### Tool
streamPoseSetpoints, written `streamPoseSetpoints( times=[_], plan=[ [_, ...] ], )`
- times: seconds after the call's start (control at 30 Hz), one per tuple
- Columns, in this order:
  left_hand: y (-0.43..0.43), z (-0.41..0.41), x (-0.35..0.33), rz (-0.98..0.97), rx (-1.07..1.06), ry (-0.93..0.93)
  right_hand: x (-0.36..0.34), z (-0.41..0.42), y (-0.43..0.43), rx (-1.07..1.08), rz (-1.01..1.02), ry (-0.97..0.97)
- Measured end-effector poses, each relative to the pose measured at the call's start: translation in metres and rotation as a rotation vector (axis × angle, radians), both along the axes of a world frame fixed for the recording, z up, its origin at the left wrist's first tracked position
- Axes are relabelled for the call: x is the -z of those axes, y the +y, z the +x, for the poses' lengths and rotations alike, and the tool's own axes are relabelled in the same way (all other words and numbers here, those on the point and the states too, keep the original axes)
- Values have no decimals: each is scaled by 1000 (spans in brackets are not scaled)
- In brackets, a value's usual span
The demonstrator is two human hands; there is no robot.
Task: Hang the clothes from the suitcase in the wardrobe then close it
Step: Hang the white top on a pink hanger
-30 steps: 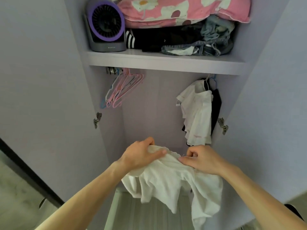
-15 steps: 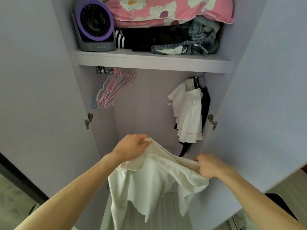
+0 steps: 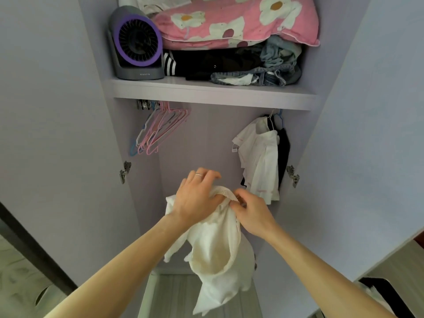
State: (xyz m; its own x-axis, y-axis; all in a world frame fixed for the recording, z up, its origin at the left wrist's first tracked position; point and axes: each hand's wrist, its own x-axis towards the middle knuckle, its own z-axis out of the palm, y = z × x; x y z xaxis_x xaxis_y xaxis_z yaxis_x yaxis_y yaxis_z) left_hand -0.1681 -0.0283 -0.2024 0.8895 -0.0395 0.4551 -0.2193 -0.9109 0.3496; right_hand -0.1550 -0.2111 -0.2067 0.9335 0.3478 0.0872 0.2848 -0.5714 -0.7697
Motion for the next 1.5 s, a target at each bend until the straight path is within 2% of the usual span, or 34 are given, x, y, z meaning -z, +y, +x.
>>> streamPoseSetpoints(
  times=[0.07,0.1,0.2,0.27,0.3,0.33,0.37,0.47,0.53,0.7,0.77,0.9,1.03,1.13,1.2,1.3,1.37,1.5],
  plan=[
    [-5,-10,19,-159,-143,6,2,3,2,63,85,15],
    [-11,-16,30,-275,-209,69,3,4,2,99,154,45],
    [-16,-24,72,-620,-314,483,7,9,2,241,314,122],
    [-12,-27,92,-658,-245,859,12,14,0,325,379,151],
    [-9,-29,94,-623,-183,990,13,16,-2,357,394,156],
    [-5,-28,93,-623,-158,1022,13,18,-5,386,392,150],
    [-2,-25,89,-665,-159,978,12,20,-10,410,374,141],
    [13,-6,49,-823,-225,615,15,26,-33,464,324,204],
    [22,9,12,-783,-229,444,23,24,-47,490,305,315],
    [0,32,-60,-435,1,334,39,16,-45,419,80,434],
    [-14,35,-77,-352,31,297,37,16,-37,352,27,365],
    [-26,35,-96,-220,69,239,30,22,-15,180,67,207],
    [-19,35,-110,-245,49,159,26,28,5,62,26,169],
    [5,35,-119,-285,-30,87,40,28,6,65,-143,145],
    [31,33,-119,-181,-112,76,47,31,0,75,-267,252],
    [74,25,-103,92,-242,201,42,45,-17,84,-415,360],
    [101,20,-85,111,-322,300,29,52,-27,133,-410,327],
    [130,16,-60,65,-411,382,6,63,-31,218,-386,123]
  ],
)
